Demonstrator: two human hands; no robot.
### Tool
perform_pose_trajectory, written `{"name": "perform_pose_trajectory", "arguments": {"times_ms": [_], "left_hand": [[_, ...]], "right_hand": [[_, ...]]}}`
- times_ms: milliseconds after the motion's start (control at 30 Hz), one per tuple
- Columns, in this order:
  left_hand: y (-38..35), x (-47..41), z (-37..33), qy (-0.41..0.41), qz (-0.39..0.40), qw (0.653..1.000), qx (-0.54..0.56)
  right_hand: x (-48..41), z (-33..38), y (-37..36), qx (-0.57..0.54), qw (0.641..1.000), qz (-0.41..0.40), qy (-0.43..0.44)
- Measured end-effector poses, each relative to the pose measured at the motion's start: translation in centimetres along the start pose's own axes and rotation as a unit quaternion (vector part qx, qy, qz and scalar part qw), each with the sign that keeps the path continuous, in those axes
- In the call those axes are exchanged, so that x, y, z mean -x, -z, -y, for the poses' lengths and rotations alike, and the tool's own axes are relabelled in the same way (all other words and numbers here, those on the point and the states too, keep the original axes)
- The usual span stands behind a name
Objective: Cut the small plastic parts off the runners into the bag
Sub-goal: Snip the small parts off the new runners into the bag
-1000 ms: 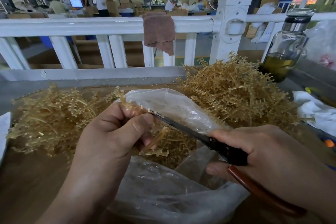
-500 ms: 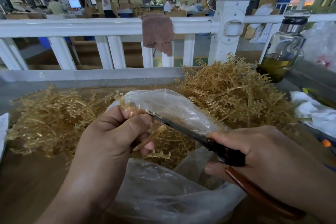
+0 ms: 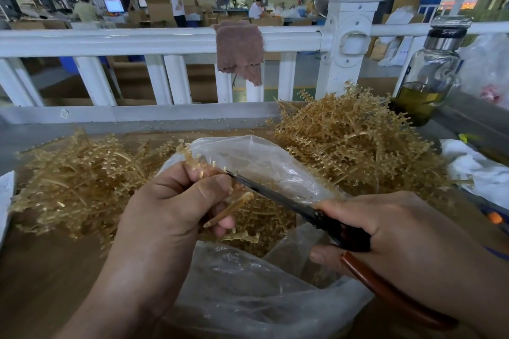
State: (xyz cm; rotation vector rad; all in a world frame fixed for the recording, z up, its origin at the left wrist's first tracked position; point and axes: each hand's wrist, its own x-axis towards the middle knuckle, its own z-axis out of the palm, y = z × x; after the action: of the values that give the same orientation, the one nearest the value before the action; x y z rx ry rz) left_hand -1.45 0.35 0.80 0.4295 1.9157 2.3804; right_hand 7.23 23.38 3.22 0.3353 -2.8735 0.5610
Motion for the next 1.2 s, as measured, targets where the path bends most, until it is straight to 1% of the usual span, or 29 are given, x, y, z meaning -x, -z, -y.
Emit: {"name": "perform_pose_trajectory", "arguments": {"times_ms": [600,833,967,1100,1200], "left_hand": [[0.03,0.05,-0.09,0.010,-0.012,1.000,0.002],[-0.22,0.02,-0.06,0.017,-0.002,1.000,0.014],[-0.25,0.02,-0.06,0.020,-0.014,0.999,0.032],[-0.28,0.06,0.06,0.016,-0.002,1.000,0.021],[-0.14,-0.03,0.16,0.014,0.013,1.000,0.008]], "right_hand": [[-0.07,0.42,0.25,0.001,1.000,0.025,-0.017],[-0.10,0.13,0.05,-0.007,1.000,0.024,-0.012],[-0.09,-0.05,-0.14,-0.009,1.000,0.010,-0.009],[-0.03,-0.05,-0.31,-0.018,1.000,-0.018,-0.002],[-0.07,0.05,-0.34,-0.010,1.000,-0.021,-0.001]]}}
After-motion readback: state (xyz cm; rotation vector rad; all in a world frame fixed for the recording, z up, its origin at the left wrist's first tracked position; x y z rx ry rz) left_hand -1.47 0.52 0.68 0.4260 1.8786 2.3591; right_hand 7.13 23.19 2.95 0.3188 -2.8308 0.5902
